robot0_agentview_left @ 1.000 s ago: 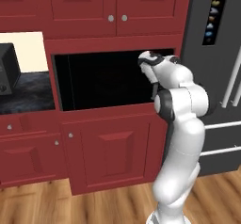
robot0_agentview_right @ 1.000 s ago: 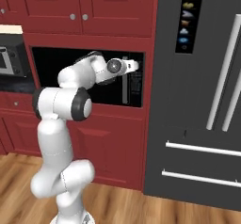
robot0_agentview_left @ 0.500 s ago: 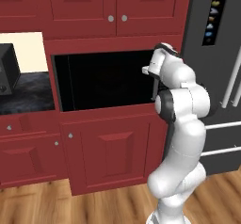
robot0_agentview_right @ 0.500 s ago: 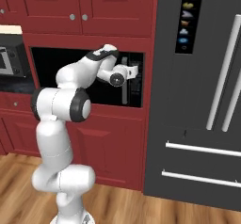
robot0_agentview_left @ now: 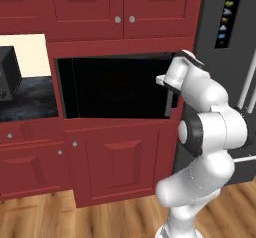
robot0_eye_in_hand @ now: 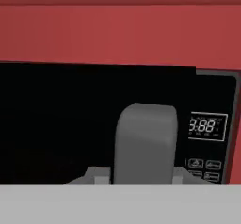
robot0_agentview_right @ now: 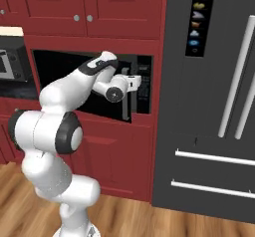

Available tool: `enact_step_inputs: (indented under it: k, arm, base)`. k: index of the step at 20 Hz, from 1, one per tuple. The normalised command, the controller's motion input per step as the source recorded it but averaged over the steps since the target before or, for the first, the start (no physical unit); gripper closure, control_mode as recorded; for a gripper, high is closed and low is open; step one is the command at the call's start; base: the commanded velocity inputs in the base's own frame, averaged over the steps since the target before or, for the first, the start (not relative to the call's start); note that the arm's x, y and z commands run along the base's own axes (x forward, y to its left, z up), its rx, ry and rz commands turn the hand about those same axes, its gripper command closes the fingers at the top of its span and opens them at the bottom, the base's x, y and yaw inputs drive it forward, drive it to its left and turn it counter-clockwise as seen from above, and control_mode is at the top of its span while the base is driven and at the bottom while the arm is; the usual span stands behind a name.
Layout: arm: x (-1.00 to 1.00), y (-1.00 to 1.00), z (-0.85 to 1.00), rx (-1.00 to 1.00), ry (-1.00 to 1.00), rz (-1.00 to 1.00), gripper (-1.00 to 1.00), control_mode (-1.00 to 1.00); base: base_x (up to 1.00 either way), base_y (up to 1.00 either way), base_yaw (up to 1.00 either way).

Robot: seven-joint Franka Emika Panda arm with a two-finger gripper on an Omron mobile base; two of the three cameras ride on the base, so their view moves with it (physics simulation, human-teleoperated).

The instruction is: The microwave is finished heating the steak and cucumber. Take the bowl containing the food and place it on the dining counter.

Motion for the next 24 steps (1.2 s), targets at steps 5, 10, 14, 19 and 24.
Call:
enact_step_inputs:
  k: [5,10,14,19,24]
  arm:
    - [-1.0,0.47,1.0,0.0,0.07,0.02,1.0,-1.0]
    - [-1.0,0.78,1.0,-0.02,0.1,0.05,-1.0,-1.0]
    - [-1.0,0.98,1.0,-0.07,0.1,0.01,-1.0,-1.0]
    - [-1.0,0.81,1.0,-0.11,0.09,0.02,-1.0,-1.0]
    - [-0.49,0.14,0.41,-0.03,-0.07,0.01,-1.0,-1.0]
  base:
    - [0.0,0.0,0.0]
    - [0.0,0.0,0.0]
    - [0.0,0.0,0.0]
    - [0.0,0.0,0.0]
    - [0.0,0.0,0.0]
